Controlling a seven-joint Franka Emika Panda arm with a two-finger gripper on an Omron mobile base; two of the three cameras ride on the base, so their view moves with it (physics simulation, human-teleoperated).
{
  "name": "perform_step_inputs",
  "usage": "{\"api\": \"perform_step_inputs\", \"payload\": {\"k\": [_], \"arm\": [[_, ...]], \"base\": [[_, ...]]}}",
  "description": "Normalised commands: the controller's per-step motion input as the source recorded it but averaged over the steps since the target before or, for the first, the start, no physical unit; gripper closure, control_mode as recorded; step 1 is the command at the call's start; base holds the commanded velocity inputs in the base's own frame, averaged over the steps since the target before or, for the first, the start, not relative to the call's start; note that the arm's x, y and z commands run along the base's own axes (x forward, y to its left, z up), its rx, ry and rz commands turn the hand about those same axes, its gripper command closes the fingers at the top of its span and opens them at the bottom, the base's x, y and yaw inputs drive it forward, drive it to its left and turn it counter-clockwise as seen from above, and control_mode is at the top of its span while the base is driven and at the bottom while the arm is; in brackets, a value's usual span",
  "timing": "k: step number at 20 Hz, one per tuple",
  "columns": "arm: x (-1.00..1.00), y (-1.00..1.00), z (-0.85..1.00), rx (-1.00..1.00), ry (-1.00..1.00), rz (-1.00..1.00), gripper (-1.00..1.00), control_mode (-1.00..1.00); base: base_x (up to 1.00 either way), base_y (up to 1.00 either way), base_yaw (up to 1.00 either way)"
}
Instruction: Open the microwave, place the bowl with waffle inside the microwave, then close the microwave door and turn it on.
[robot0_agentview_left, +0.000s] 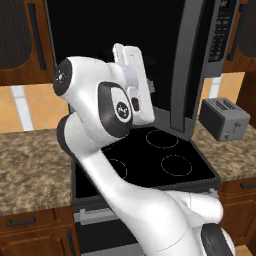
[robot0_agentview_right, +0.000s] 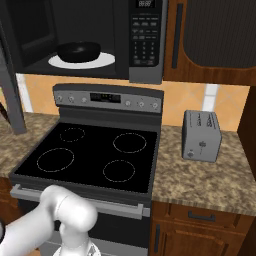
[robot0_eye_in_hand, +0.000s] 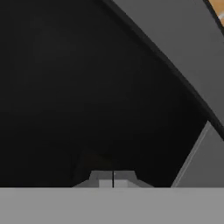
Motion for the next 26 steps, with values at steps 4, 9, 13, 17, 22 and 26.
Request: {"api": "perform_step_inputs", "payload": {"k": [4,9,13,17,22,26], "arm": [[0.91,-0.97,0.03,0.29,0.12,0.29,1.00,-1.00],[1.00,-1.00,-0.05,0.27,0.00,0.28,1.00,-1.00],[1.00,-0.96,-0.23,0.21,0.00,0.29,1.00,-1.00],[1.00,-0.73,-0.47,0.12,0.00,0.24,1.00,-1.00],[1.00,-0.46,-0.36,0.08,0.01,0.15,1.00,-1.00],[1.00,-0.27,-0.20,0.06,0.04,0.07,1.00,-1.00]], "base": [[0.00,0.00,0.00],[0.00,0.00,0.00],[0.00,0.00,0.00],[0.00,0.00,0.00],[0.00,0.00,0.00],[0.00,0.00,0.00]]}}
